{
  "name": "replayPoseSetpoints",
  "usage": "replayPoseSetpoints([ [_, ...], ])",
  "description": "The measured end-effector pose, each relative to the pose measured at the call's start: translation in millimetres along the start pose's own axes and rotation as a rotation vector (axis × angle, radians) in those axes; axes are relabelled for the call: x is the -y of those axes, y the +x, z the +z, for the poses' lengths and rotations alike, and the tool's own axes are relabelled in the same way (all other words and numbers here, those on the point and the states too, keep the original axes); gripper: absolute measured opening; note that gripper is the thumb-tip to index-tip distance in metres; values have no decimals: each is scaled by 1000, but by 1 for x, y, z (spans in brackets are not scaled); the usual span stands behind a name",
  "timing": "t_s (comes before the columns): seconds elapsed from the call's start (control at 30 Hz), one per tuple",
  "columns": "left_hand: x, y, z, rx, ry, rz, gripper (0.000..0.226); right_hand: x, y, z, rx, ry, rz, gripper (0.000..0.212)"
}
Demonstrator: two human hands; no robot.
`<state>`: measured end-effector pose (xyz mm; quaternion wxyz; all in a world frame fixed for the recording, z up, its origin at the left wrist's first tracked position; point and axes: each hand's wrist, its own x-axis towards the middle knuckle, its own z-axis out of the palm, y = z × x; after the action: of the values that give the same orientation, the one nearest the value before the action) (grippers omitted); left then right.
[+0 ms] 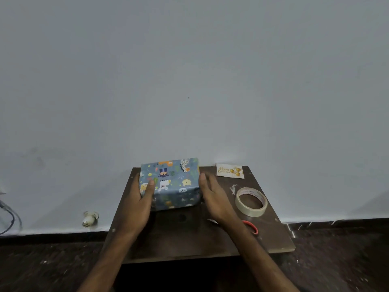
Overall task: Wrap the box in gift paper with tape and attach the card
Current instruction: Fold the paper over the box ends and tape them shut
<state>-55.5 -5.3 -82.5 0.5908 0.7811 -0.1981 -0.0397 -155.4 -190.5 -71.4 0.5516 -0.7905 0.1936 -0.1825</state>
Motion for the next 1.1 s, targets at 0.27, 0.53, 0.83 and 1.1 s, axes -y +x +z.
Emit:
replayPoseSetpoints([
  [0.27,-6,6,8,-55,261,44,38,-4,18,-35,-20,-395,-40,41],
  [0.53,-16,3,22,-349,403,609,43,-60,39,-128,-242,-607,132,23],
  [0.83,-39,-35,81,-116,244,897,32,-53,21,-122,-168,-347,-69,17],
  [1.1,-29,-40,118,286,-23,135,42,-30,-5,-97,-164,110,-331,18],
])
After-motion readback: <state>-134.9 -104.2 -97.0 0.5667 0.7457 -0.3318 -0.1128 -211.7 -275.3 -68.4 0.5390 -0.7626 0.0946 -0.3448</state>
